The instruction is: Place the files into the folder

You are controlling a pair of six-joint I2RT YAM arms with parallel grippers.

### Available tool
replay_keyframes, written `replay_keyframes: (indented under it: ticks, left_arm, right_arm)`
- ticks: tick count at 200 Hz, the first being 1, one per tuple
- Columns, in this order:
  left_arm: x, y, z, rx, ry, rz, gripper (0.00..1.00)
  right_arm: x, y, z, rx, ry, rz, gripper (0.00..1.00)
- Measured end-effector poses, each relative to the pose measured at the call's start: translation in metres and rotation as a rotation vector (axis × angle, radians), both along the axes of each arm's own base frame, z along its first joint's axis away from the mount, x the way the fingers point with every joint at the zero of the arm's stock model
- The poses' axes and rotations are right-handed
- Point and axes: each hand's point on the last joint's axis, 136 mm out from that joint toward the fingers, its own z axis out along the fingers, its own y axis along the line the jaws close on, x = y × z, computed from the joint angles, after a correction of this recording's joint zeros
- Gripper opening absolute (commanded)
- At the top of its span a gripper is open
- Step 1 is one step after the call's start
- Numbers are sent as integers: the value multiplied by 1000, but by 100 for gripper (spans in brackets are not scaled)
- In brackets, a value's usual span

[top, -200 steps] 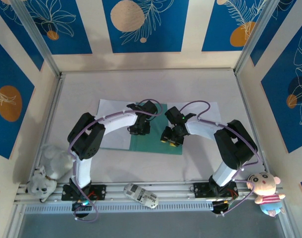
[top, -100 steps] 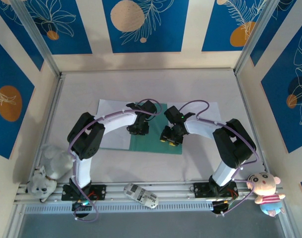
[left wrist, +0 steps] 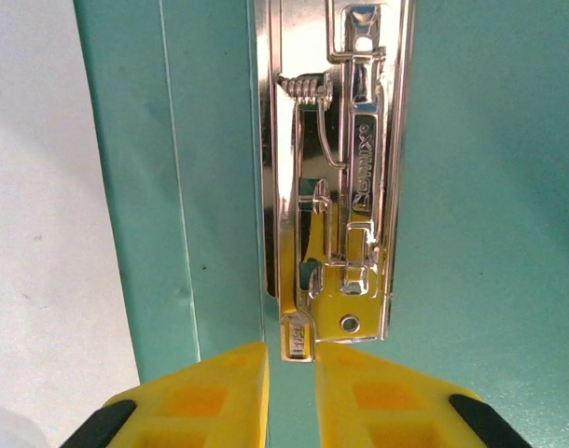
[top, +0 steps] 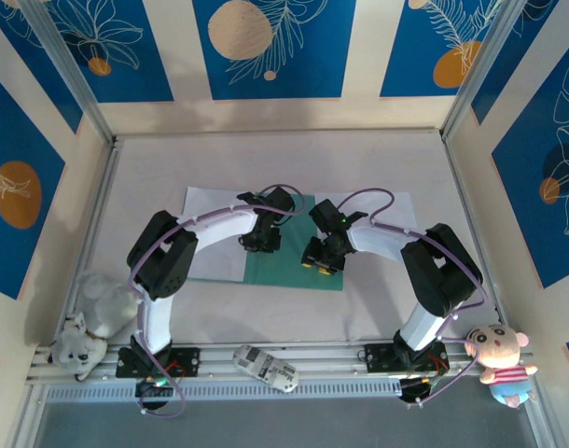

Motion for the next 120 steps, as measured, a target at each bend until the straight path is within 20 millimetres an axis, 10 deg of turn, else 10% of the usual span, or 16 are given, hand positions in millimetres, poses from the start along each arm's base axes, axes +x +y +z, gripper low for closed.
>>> replay_keyframes:
  ticks: [120]
  left_arm:
    - [2, -1, 0, 3, 4, -12, 19]
  right_arm:
    - [0, 0, 0, 0, 0, 0, 44]
